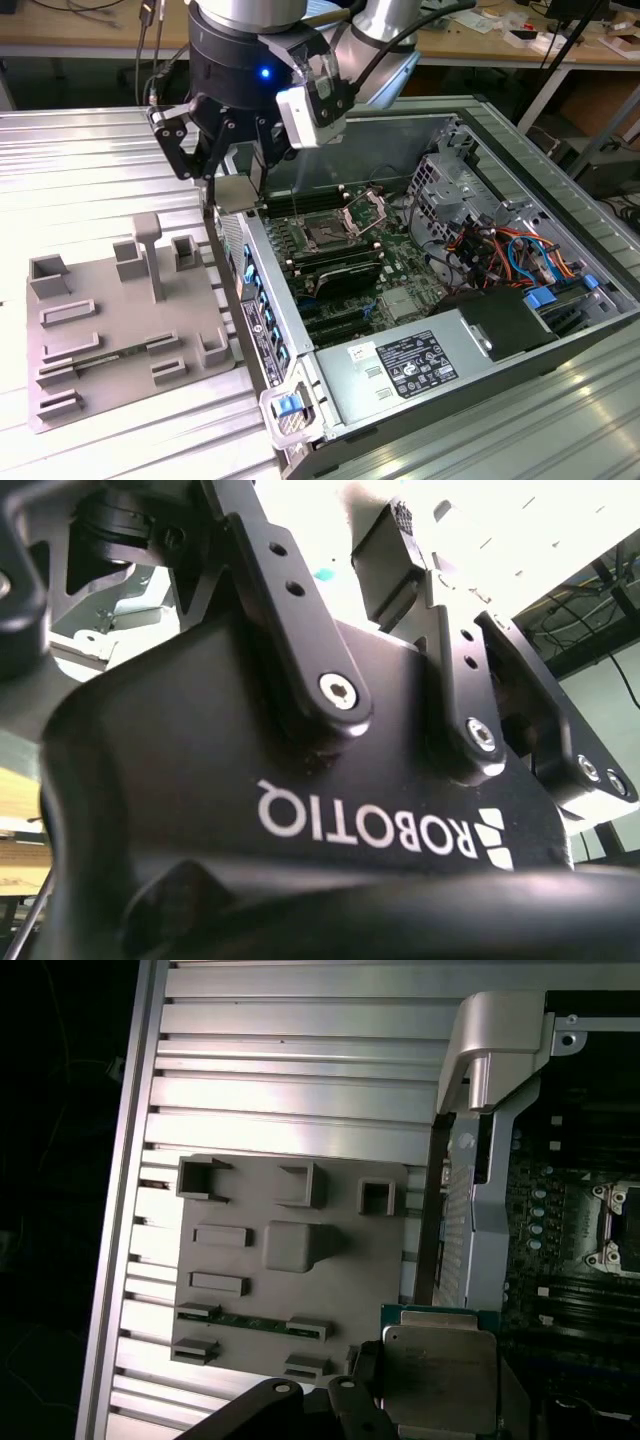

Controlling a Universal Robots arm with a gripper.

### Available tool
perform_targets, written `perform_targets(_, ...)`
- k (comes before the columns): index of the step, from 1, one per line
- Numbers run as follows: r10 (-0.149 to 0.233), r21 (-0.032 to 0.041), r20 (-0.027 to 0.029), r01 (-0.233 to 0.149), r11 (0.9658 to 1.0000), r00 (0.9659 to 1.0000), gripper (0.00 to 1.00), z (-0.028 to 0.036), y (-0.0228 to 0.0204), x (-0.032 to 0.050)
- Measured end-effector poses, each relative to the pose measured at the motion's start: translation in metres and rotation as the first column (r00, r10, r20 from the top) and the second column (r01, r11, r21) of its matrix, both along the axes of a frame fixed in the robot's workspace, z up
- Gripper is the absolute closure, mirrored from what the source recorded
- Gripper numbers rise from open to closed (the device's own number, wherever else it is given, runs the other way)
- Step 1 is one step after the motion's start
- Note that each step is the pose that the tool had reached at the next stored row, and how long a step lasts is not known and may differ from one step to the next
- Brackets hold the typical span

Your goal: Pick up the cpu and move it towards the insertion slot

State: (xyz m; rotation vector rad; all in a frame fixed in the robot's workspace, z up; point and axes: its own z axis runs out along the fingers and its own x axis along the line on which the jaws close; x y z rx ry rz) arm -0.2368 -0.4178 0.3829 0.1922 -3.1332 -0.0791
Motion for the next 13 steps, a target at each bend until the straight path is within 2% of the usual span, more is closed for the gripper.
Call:
perform_targets(5, 0.0, 0.0, 0.0, 0.0, 1.0, 1.0, 0.45, -0.0001, 0.0, 0.0044)
perform_targets(7, 0.0, 0.0, 0.0, 0.0, 1.0, 1.0, 0.45, -0.0003, 0.0, 0.0167)
perform_targets(8, 0.0, 0.0, 0.0001, 0.0, 1.0, 1.0, 0.45, -0.0004, 0.0, 0.02)
perform_targets(13, 0.0, 0.0, 0.0, 0.0, 1.0, 1.0, 0.45, -0.0005, 0.0, 0.0263)
